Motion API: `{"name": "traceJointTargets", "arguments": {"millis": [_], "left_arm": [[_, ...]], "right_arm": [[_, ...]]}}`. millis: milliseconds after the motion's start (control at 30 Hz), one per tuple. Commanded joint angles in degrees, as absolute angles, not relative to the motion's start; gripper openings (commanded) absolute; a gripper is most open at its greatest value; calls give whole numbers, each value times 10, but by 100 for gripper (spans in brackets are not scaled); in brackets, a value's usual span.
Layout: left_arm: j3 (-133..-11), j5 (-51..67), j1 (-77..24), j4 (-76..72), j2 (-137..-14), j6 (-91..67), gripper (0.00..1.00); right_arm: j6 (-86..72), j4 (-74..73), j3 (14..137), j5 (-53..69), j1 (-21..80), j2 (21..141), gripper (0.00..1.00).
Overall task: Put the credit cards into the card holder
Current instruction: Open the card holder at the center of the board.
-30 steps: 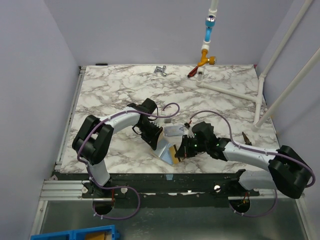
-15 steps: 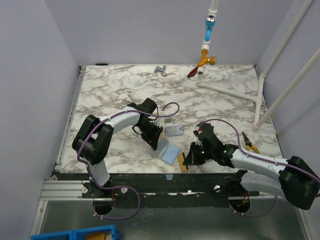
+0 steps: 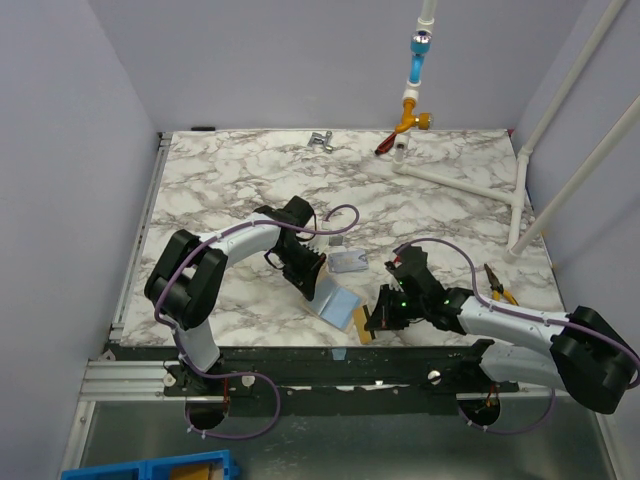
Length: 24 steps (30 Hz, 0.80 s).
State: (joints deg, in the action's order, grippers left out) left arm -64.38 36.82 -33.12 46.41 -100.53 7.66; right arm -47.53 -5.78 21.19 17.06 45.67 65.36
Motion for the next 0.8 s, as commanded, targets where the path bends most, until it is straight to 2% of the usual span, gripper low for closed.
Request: {"name": "traceJointTargets", "arguments": {"millis": [0,767], "left_arm": [[-656,386,-334,464,-1016,81,0],[-656,380,-334,465,-1011,83,0]], "right_arm": [[-468,-62,205,168,455,653,1],[-444,-22,221,177,455,660,1]]}}
